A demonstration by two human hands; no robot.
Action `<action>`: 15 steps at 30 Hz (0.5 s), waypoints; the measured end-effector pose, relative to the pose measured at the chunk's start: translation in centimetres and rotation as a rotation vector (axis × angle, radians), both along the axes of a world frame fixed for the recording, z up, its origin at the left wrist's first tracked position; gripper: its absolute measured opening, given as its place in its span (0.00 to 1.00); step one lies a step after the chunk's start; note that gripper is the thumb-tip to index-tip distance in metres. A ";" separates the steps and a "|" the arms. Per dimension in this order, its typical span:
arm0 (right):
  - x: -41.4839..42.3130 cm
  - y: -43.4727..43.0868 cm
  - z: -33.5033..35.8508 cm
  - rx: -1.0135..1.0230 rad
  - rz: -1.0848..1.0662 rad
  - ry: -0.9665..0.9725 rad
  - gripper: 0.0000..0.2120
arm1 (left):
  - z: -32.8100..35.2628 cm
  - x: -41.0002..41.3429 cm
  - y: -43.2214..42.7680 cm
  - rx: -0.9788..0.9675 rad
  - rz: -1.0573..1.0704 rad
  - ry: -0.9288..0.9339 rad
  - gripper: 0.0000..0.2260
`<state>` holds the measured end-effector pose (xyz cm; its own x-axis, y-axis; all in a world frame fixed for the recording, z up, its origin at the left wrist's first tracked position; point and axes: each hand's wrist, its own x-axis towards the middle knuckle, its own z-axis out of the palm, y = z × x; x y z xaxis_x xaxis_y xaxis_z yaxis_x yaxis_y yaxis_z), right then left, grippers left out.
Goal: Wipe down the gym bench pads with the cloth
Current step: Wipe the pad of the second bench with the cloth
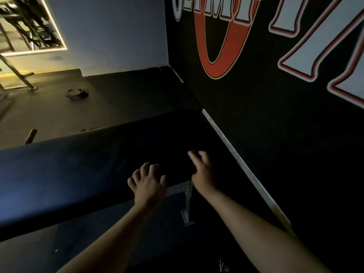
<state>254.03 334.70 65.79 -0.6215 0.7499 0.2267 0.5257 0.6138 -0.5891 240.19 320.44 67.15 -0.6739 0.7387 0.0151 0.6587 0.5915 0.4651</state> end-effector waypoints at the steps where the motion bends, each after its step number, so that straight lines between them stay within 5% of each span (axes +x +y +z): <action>1: -1.1 -1.4 0.0 0.042 0.068 -0.016 0.36 | 0.1 0.2 0.5 -0.009 0.013 -0.005 0.21; 6: -1.5 -2.7 -0.1 0.276 0.204 -0.044 0.25 | -0.4 0.9 1.7 0.007 0.107 0.001 0.19; 15: 4.9 5.3 -0.2 0.046 -0.138 0.007 0.24 | -0.6 1.1 1.9 0.014 0.129 0.023 0.17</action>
<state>258.94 339.97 65.56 -0.5113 0.8170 0.2668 0.6034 0.5623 -0.5654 241.25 322.33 66.53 -0.7630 0.6451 0.0417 0.5879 0.6656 0.4597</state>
